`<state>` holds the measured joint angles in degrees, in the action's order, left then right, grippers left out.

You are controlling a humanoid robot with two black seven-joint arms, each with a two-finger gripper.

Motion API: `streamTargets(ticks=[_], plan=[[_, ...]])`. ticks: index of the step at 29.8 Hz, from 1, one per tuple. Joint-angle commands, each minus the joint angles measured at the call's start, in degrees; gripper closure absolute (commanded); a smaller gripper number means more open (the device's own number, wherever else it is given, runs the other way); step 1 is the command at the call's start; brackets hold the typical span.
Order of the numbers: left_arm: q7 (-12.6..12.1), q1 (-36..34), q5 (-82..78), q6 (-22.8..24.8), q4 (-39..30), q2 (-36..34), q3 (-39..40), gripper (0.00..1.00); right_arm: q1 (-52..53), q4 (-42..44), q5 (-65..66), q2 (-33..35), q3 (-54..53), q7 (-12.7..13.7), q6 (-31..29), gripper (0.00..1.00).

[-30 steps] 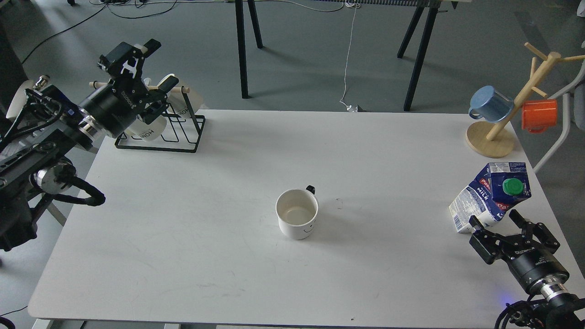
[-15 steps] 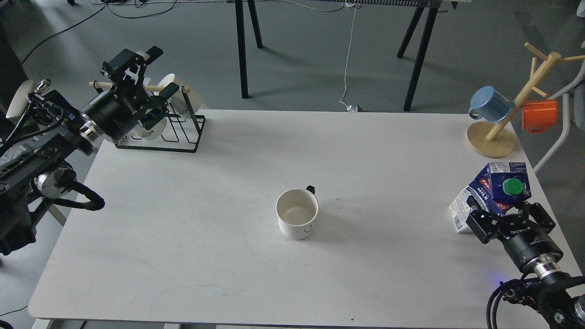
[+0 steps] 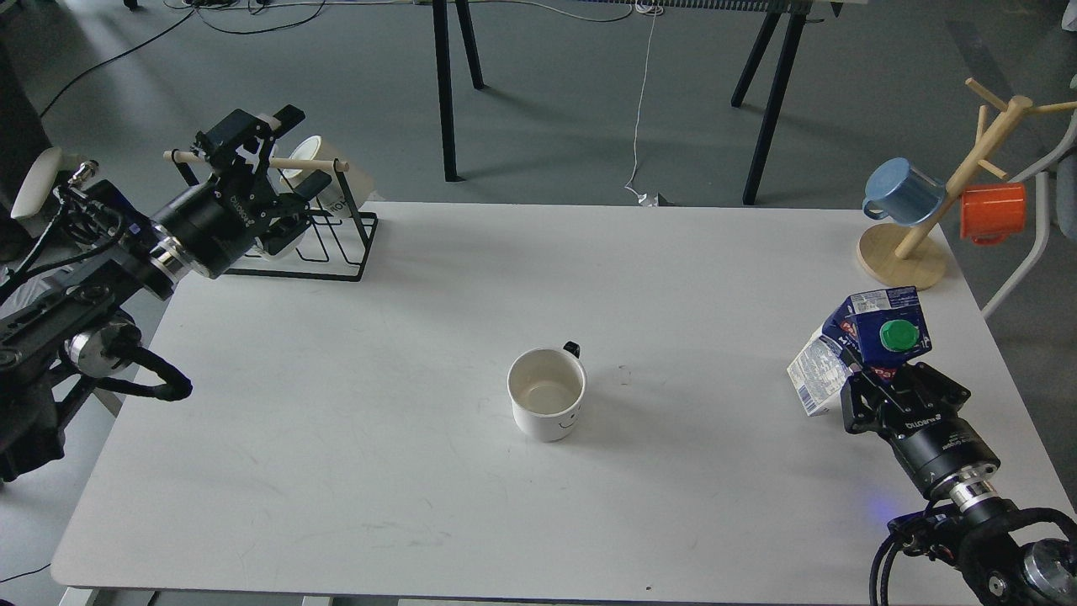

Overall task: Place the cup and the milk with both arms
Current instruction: 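Carry the milk carton with the right gripper beside the white mug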

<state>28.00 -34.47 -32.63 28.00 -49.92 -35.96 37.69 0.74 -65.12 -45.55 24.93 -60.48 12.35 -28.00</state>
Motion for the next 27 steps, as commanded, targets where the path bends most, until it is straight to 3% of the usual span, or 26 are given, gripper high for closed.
streamTargets(ticks=[1, 17, 27], plan=[[0.0, 0.0, -0.1, 0.0, 0.0, 0.2, -0.1, 0.08, 0.4, -5.4, 4.2, -2.1, 0.1, 0.0, 0.0, 0.77], [0.0, 0.1, -0.2, 0.0, 0.0, 0.2, -0.1, 0.07, 4.6, 2.1, 16.0, -20.0, 6.1, -0.7, 0.0, 0.76], [0.0, 0.3, -0.2, 0.0, 0.0, 0.0, -0.1, 0.07, 3.9, 3.1, 19.4, -23.0, 8.1, -1.2, 0.0, 0.75]])
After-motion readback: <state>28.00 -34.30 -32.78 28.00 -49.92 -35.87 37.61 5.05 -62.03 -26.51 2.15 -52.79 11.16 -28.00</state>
